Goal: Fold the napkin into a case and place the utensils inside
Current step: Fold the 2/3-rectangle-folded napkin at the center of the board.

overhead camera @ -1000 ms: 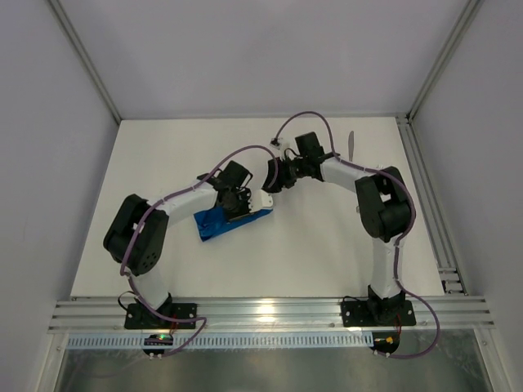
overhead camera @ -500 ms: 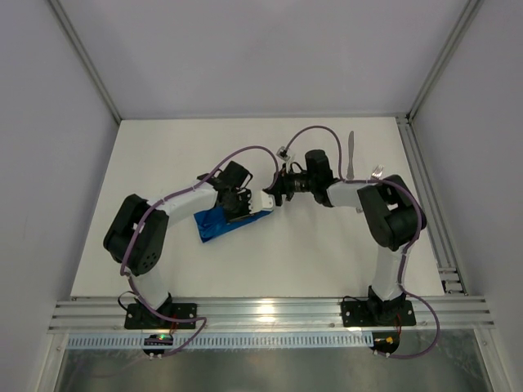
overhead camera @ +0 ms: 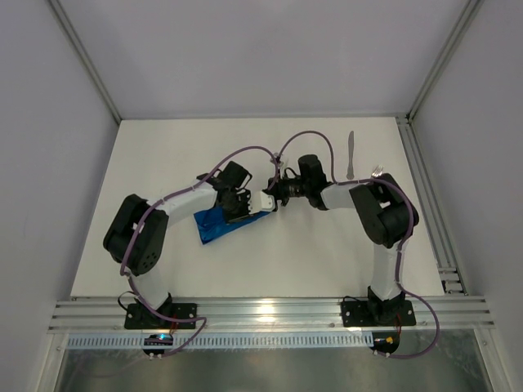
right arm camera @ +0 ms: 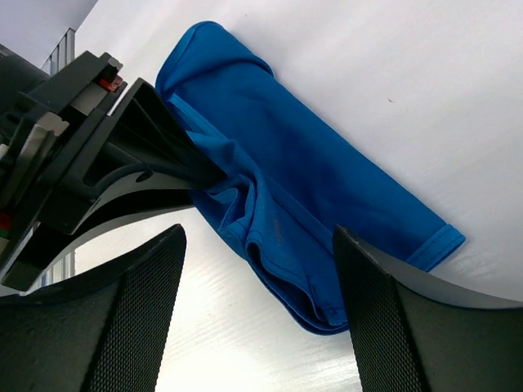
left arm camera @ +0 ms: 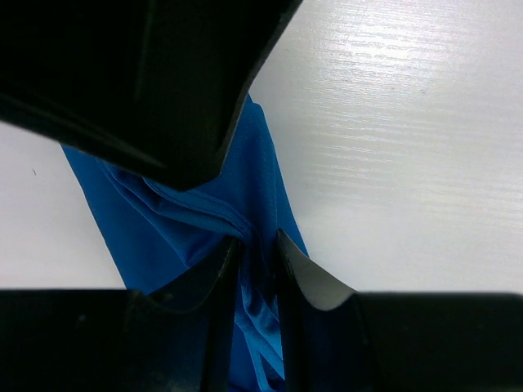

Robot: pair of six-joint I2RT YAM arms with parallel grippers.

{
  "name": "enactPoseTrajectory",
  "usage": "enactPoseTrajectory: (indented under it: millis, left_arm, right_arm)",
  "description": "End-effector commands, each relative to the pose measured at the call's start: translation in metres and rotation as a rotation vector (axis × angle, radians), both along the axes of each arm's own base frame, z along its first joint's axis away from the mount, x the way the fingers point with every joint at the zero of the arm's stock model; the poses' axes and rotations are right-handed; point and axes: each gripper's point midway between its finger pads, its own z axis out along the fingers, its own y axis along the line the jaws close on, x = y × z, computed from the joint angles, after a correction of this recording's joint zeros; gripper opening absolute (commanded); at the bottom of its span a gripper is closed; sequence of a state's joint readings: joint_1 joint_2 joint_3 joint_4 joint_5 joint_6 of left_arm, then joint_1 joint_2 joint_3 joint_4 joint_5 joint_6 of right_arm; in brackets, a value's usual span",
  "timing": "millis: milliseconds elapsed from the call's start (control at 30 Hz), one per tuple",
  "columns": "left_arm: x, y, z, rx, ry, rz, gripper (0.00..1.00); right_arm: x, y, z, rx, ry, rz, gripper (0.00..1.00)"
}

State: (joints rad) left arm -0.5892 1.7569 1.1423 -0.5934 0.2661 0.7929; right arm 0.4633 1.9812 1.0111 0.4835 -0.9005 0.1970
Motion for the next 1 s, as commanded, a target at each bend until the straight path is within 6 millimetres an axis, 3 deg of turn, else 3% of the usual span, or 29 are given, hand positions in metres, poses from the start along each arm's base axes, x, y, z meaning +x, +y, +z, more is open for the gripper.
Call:
enactPoseTrajectory:
  millis: [0,167,300,400,533,600,800,967]
  left_arm:
    - [0.003,-0.005,0.008,-0.035,-0.009,-0.005,0.25]
    - [0.003,-0.004,0.008,-0.036,-0.010,-0.004,0.26]
    - [0.003,-0.005,0.009,-0.041,-0.011,-0.003,0.26]
    - [0.003,-0.004,0.009,-0.041,-0.010,0.001,0.26]
    - [0.003,-0.004,0.009,-0.043,-0.008,0.009,0.27]
    - [0.003,-0.004,0.011,-0.048,-0.001,0.022,0.34]
    - [-0.011,-0.012,0.043,-0.161,0.062,0.048,0.55]
    - [-0.017,-0.002,0.085,-0.281,0.093,0.097,0.58]
  right_arm:
    - [0.000,0.004,-0.001,-0.005,-0.038,0.017,0.76]
    - [0.010,0.004,-0.013,-0.037,-0.010,-0.057,0.70]
    - [0.014,0.013,-0.010,0.013,0.010,-0.069,0.64]
    - [0.013,0.020,-0.014,-0.003,0.011,-0.053,0.55]
    - [0.008,0.020,-0.020,-0.009,0.027,-0.046,0.28]
    - [0.007,0.018,-0.022,-0.012,0.035,-0.044,0.15]
    - [0.006,0.020,-0.027,-0.005,0.060,-0.047,0.04]
    - [0.006,0.020,-0.030,-0.002,0.074,-0.048,0.04]
